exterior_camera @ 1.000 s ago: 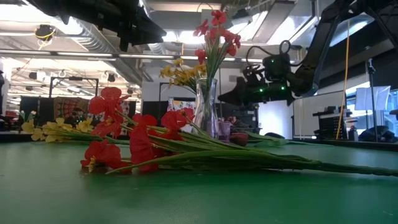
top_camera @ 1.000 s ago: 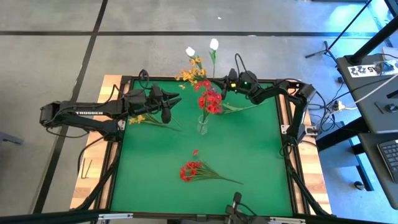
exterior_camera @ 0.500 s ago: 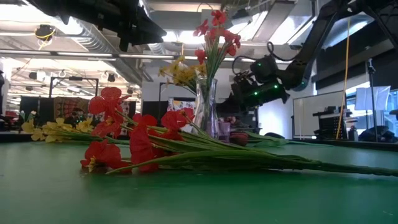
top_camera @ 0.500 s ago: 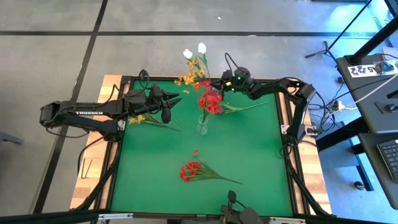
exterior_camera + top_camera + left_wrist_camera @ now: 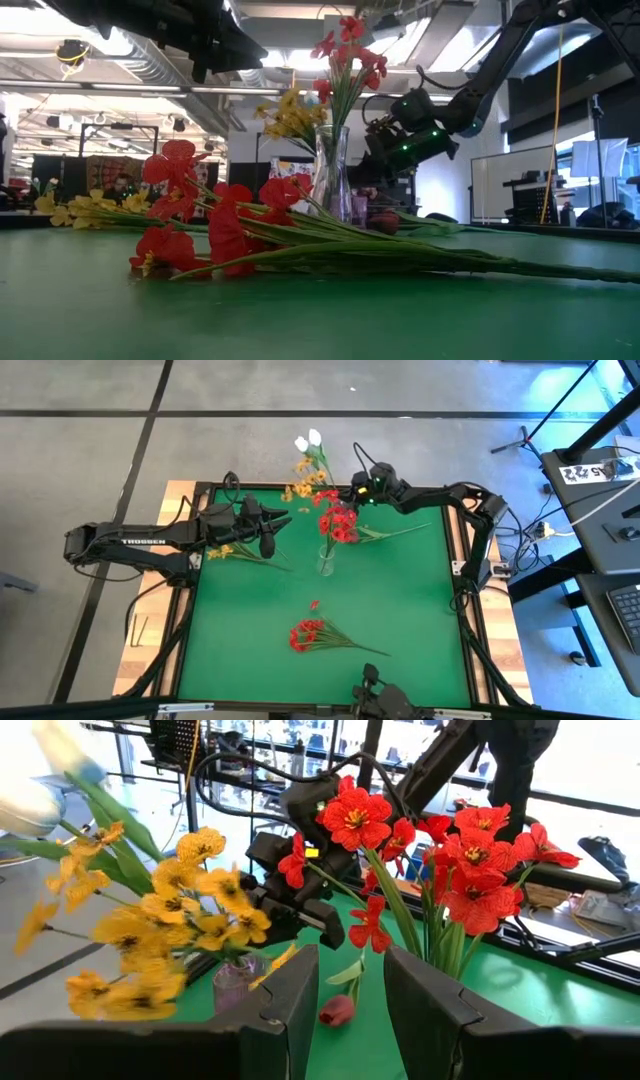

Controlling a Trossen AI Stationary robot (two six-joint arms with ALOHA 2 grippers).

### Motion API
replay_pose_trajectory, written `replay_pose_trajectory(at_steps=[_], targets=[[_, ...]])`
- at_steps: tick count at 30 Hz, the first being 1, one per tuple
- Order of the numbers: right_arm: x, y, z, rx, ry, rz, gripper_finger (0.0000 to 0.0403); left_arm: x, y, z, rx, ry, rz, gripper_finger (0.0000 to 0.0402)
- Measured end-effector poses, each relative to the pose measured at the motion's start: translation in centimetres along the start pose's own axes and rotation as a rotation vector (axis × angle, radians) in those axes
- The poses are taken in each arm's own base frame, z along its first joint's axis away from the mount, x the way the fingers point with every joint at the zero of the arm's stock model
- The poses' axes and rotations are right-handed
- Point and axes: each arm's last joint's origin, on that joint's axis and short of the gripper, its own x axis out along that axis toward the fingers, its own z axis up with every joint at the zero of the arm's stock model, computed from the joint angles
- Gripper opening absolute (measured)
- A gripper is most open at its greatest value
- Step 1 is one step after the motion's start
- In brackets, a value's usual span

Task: Sort flowers into vase by color
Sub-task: Put the white flower into the purple vase, then put the right red tulip into the transparent vase

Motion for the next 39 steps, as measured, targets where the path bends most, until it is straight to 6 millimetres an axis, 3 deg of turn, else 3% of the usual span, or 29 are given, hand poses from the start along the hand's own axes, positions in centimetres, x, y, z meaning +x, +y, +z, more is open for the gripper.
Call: replay_pose_trajectory(at_steps=[11, 27, 39], targets=[[0.2, -0.1, 0.4, 0.022, 0.053, -0.007, 0.0077, 0.0, 0.0, -0.1, -0.012, 0.008, 0.001, 0.0112], [0.3, -0.1, 1.2, 0.022, 0.078, 0.028, 0.0243, 0.0, 0.0, -0.1, -0.014, 0.014, 0.003, 0.0112], [0.3, -0.1, 1.1, 0.006, 0.082, 0.027, 0.0266, 0.0, 0.0, -0.3, -0.010, 0.030, 0.006, 0.0112]])
